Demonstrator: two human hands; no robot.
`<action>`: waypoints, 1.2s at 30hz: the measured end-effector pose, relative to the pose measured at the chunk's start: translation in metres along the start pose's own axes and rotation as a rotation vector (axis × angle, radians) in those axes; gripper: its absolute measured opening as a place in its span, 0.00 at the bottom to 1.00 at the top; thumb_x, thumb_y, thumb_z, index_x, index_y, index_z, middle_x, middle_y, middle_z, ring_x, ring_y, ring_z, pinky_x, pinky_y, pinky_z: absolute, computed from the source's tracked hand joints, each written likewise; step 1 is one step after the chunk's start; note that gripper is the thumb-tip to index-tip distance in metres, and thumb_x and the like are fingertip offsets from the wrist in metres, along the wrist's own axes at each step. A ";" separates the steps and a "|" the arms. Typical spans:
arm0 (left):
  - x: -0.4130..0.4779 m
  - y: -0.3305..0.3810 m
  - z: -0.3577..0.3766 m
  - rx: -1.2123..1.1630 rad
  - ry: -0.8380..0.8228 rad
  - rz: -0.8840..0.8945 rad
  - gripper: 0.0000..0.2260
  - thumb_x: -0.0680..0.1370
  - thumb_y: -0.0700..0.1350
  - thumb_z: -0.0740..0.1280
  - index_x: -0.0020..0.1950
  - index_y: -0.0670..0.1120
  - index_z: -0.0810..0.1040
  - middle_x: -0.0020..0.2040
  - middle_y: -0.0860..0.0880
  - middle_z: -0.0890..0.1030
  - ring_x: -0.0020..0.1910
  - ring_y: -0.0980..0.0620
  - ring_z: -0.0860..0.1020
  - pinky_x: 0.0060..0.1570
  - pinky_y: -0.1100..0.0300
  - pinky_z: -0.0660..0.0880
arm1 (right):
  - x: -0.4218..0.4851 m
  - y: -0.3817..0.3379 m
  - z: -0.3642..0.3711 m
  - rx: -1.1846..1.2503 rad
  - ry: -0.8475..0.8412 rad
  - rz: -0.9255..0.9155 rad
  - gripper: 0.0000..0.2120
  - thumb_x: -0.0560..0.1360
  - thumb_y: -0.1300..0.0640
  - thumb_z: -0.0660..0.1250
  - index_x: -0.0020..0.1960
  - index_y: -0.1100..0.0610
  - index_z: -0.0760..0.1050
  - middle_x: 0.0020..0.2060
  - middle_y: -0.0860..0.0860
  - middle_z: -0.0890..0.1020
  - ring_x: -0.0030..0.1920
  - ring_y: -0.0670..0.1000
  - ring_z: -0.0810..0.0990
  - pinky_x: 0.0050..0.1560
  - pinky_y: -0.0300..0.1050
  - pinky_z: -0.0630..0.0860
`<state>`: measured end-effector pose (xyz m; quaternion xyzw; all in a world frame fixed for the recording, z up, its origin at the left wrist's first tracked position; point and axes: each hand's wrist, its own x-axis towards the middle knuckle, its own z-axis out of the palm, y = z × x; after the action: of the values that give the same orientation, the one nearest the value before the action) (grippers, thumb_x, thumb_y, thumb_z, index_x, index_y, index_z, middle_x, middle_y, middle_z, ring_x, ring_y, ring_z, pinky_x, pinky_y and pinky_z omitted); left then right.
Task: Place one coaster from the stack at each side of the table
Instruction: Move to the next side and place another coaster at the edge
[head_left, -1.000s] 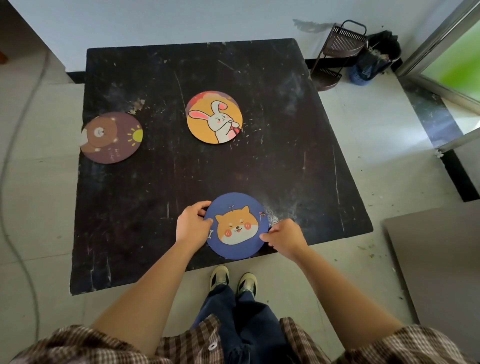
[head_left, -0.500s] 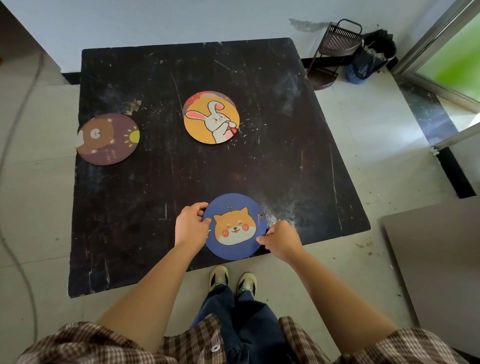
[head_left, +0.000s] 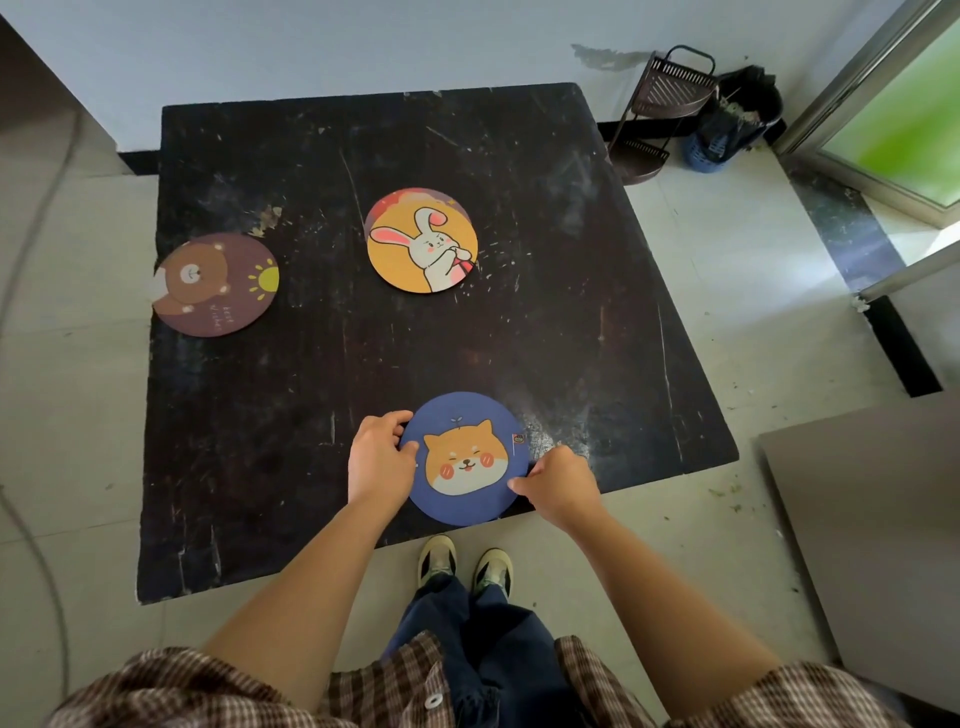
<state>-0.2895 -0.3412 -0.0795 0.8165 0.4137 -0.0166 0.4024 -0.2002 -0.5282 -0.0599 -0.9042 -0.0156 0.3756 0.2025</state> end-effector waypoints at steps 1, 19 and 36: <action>0.000 0.000 0.000 0.000 -0.001 0.001 0.16 0.75 0.39 0.68 0.63 0.45 0.75 0.59 0.45 0.75 0.50 0.52 0.75 0.44 0.62 0.72 | -0.001 0.000 0.000 -0.005 0.010 0.005 0.21 0.69 0.55 0.72 0.24 0.57 0.64 0.20 0.50 0.69 0.22 0.49 0.66 0.24 0.40 0.61; -0.005 0.054 0.017 0.269 -0.121 0.105 0.19 0.76 0.41 0.64 0.66 0.49 0.69 0.64 0.46 0.67 0.63 0.47 0.65 0.50 0.54 0.74 | -0.004 0.010 -0.024 -0.014 0.155 -0.117 0.13 0.70 0.48 0.70 0.46 0.54 0.72 0.40 0.50 0.77 0.41 0.54 0.77 0.40 0.48 0.74; -0.031 0.215 0.166 0.280 -0.056 0.049 0.18 0.76 0.46 0.60 0.67 0.47 0.67 0.65 0.44 0.67 0.64 0.44 0.64 0.55 0.50 0.71 | 0.087 0.111 -0.207 -0.304 0.067 -0.473 0.14 0.72 0.51 0.69 0.52 0.56 0.70 0.53 0.55 0.75 0.56 0.57 0.73 0.53 0.51 0.72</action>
<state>-0.1113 -0.5446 -0.0421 0.8736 0.3759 -0.0872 0.2964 -0.0096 -0.6877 -0.0290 -0.9073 -0.2755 0.2815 0.1470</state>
